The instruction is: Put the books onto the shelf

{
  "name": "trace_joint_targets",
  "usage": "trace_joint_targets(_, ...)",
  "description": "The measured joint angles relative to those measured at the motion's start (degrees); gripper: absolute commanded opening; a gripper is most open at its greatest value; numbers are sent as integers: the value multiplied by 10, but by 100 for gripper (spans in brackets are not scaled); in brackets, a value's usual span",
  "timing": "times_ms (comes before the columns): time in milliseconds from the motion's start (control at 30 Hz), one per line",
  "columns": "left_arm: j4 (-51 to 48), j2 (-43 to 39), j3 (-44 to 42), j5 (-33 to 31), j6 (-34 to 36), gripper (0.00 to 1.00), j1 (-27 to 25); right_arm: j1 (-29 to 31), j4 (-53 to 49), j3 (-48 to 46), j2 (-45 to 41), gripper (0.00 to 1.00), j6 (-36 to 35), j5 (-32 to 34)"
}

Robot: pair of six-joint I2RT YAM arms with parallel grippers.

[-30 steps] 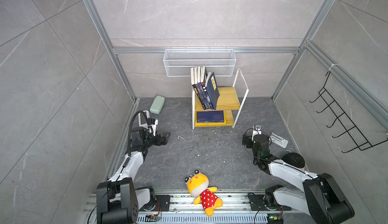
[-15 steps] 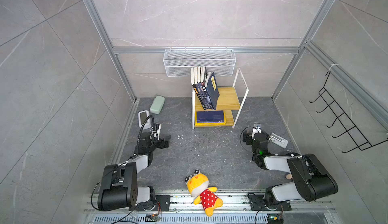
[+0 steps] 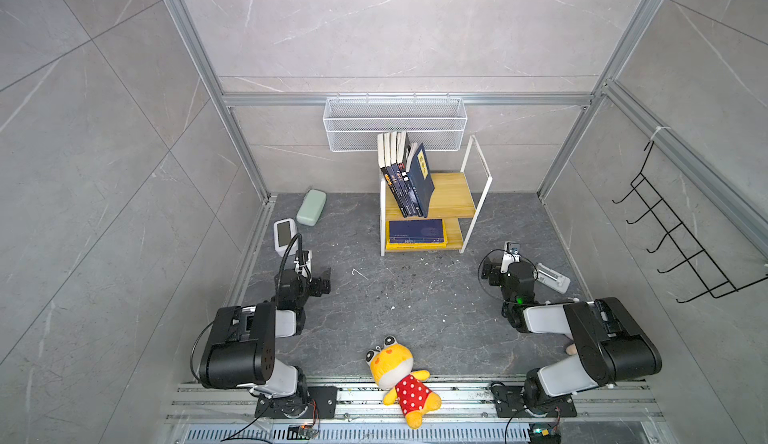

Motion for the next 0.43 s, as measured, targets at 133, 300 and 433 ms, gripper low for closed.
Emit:
trace_joint_targets(133,-3,2,13,-17,-13,100,6,0,0,0,0,99,0,0)
trace_joint_targets(300,-4,2,17,-25,-18,100,6,0,0,0,0,99,0,0)
trace_joint_targets(433,-3,2,17,-28,-18,100,6,0,0,0,0,99,0,0)
